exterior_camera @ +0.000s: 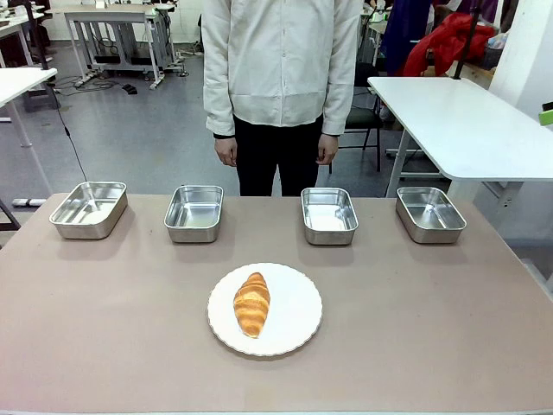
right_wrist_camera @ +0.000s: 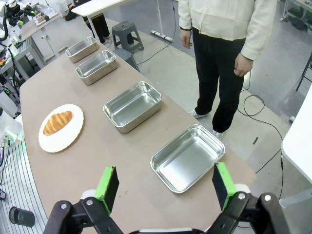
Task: Place the bread in the container.
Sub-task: Place the Butter Roll into the Airtight Container indicated by the human.
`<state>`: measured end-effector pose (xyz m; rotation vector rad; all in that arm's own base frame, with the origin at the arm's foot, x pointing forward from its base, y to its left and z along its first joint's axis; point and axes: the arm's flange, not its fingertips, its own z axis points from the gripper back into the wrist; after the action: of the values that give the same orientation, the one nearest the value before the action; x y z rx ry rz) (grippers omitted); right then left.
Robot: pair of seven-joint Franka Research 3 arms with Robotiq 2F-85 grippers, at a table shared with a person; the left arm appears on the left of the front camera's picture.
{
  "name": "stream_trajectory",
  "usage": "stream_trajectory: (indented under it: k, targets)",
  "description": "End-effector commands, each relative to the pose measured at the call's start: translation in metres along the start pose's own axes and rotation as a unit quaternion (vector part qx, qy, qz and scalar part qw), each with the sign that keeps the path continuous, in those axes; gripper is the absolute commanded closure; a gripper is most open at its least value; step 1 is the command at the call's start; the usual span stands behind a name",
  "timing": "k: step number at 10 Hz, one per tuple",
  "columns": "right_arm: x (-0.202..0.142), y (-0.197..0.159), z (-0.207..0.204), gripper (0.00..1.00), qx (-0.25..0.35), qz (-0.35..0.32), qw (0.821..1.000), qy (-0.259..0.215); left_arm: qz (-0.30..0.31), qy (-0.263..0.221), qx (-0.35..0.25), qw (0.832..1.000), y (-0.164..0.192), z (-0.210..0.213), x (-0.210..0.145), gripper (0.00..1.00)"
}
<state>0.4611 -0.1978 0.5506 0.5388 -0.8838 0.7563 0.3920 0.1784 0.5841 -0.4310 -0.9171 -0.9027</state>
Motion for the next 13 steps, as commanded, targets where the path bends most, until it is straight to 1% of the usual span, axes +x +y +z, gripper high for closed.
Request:
stream_trajectory:
  k: [1,13]
  targets:
    - [0.0010,0.0003,0.0001,0.00,0.000,0.001,1.000,-0.002,-0.007,-0.002,-0.002,1.000,-0.0009,0.0011,0.0000,0.00]
    - [0.0010,0.0003,0.0001,0.00,0.000,0.001,1.000,-0.002,-0.007,-0.002,-0.002,1.000,-0.0009,0.0011,0.0000,0.00]
